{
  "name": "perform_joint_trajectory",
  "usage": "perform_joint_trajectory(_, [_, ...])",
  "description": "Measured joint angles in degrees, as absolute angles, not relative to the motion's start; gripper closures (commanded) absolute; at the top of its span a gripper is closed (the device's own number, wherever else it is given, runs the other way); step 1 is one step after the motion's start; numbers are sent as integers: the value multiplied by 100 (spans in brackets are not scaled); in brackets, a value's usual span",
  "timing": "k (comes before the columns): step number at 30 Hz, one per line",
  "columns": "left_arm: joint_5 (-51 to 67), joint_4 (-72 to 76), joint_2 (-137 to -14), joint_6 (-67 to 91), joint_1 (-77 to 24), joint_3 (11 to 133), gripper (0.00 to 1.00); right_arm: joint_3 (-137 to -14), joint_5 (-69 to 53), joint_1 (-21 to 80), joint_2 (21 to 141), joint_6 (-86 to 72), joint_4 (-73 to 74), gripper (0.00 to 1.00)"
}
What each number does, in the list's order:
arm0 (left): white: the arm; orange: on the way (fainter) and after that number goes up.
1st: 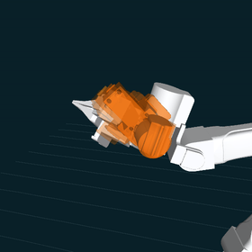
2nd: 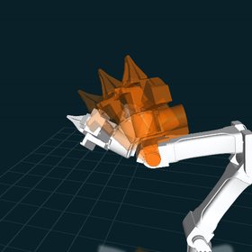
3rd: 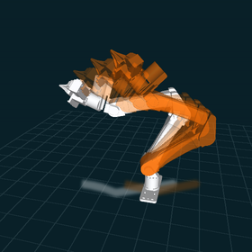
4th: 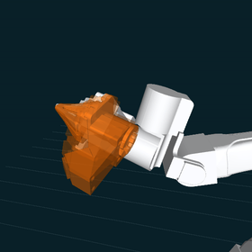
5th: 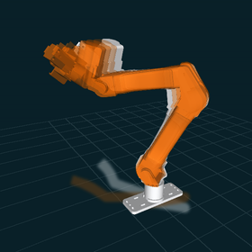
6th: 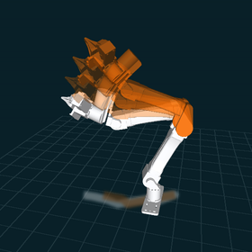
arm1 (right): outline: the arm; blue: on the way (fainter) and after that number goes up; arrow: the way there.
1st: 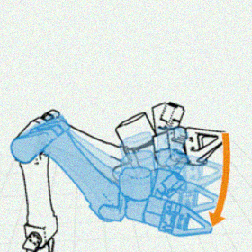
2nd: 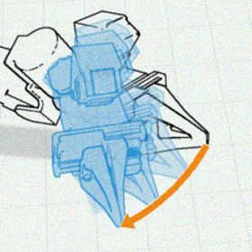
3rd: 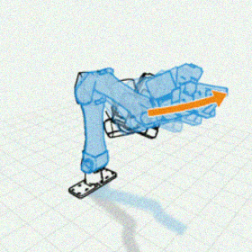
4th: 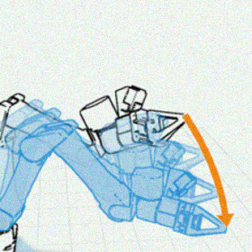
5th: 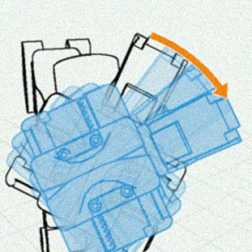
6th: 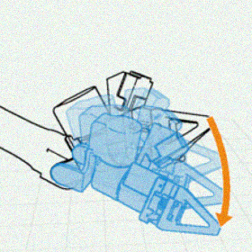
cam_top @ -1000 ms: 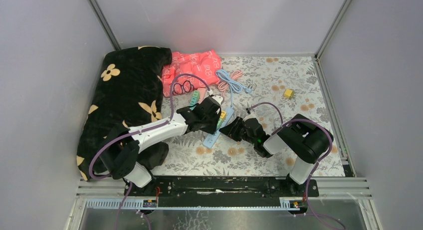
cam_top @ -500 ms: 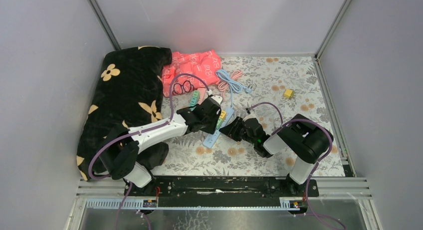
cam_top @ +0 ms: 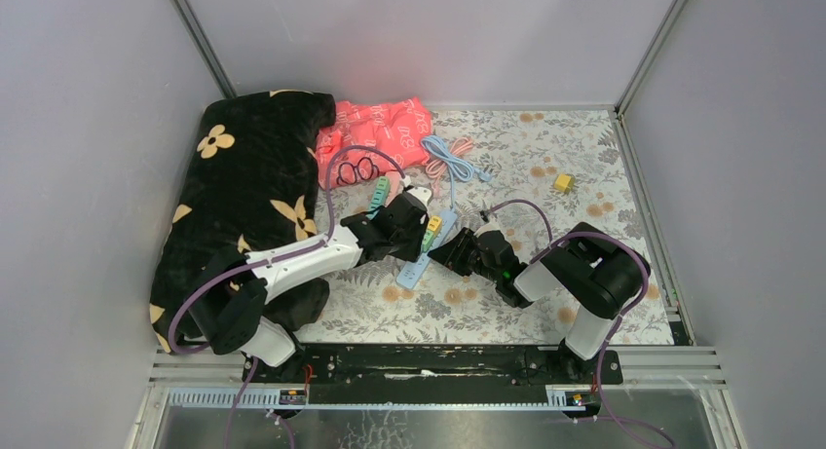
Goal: Insert the plug
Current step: Insert the plug into the socket.
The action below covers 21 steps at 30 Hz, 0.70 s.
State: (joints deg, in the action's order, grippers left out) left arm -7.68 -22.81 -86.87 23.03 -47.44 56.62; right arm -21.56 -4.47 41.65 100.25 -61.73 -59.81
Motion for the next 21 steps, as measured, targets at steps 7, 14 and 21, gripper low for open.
perform_joint_trajectory(7, [-727, -2211, -8650, 2298, -4718, 5612, 100, -2156, -458, 4165, 10036, -6173, -6001, 69])
perform_joint_trajectory(14, [-637, -2211, -8652, 2298, -4689, 5612, 100, -2156, -458, 4165, 10036, -6173, -6001, 69])
perform_joint_trajectory(21, [-593, -2152, -8632, 2307, -4687, 5561, 100, -2156, -458, 4165, 10040, -6173, -6005, 69])
